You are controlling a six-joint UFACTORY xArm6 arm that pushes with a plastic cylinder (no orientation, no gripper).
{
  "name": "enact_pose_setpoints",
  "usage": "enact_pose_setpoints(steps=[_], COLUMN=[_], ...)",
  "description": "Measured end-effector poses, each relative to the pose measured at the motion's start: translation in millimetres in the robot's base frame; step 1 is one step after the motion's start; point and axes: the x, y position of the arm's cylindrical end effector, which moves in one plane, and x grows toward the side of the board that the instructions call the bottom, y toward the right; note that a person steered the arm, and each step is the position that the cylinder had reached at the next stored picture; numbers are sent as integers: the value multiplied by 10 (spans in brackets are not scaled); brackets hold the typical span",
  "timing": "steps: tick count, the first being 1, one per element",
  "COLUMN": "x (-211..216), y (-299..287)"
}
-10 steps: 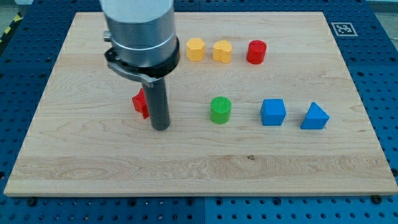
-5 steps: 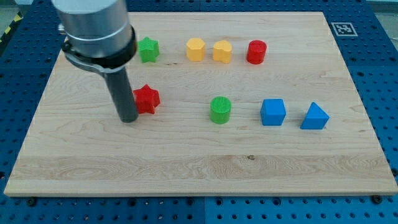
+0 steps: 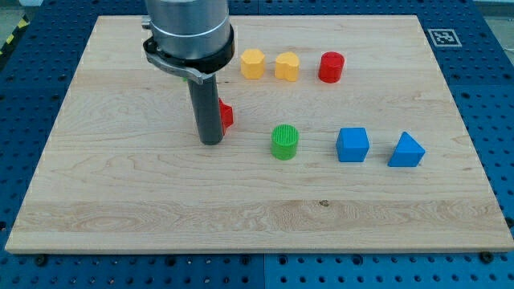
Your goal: Slide the red star to the right of the red circle
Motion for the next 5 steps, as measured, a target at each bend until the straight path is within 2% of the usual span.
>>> enact_pose_setpoints(steps=[2, 3, 5], x=[-273, -415, -534], y=[-85, -350, -189])
